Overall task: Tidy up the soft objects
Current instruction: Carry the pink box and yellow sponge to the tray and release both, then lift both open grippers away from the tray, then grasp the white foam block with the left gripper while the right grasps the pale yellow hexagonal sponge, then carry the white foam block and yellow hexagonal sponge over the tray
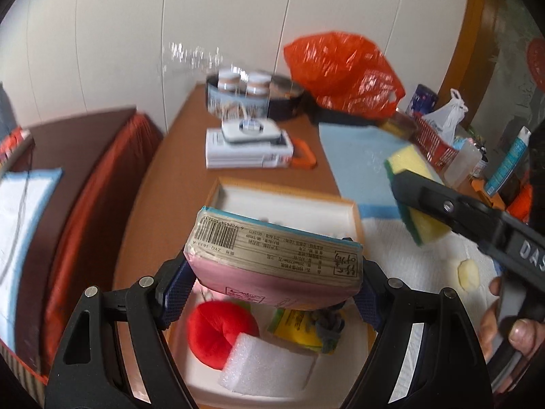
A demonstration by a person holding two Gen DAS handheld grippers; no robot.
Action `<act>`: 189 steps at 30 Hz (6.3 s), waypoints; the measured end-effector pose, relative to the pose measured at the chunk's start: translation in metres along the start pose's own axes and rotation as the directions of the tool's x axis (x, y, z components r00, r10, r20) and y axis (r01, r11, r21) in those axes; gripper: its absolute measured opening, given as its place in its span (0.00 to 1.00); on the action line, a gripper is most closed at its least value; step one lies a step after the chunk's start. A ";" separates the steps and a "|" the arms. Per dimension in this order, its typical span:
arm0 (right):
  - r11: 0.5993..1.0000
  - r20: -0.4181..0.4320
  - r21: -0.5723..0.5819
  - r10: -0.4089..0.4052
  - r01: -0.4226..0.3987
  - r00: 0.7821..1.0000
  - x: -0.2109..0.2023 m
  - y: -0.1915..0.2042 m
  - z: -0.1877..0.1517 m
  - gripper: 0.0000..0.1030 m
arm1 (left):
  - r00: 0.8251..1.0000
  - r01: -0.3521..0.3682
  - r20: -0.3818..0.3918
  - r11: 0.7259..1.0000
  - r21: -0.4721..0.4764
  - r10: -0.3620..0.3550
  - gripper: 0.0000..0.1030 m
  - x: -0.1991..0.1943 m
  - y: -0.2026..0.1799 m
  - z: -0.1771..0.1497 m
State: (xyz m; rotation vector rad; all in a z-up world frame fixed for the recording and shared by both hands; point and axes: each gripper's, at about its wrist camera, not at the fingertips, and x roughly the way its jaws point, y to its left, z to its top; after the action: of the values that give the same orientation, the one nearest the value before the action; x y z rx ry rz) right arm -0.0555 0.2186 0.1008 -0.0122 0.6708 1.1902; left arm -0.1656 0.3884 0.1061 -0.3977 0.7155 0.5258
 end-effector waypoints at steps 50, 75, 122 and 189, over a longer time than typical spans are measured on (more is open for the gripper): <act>0.991 0.436 -0.108 -0.029 0.084 0.899 -0.128 0.033 -0.018 1.00 | 0.962 -0.076 0.266 0.994 0.076 0.054 1.00 -0.102 -0.050 -0.028; 0.921 0.439 0.208 -0.388 0.328 0.811 -0.242 -0.120 -0.038 1.00 | 0.961 0.045 0.263 0.988 0.150 -0.083 1.00 -0.090 -0.190 -0.019; 0.906 -0.183 0.022 -0.413 0.424 0.892 -0.152 -0.296 -0.102 0.62 | 0.979 0.180 -0.139 0.954 0.238 -0.150 1.00 0.143 -0.359 -0.036; 0.986 0.358 -0.134 -0.046 0.100 0.933 -0.229 -0.075 -0.018 0.62 | 0.898 -0.062 0.439 0.995 0.077 0.022 0.52 -0.173 -0.153 -0.038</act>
State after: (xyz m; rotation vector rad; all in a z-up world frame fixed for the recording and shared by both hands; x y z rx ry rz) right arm -0.0461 -0.0121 0.1734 0.0501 0.2598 1.1314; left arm -0.2068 0.1922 0.2267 -0.1685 0.3093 0.5968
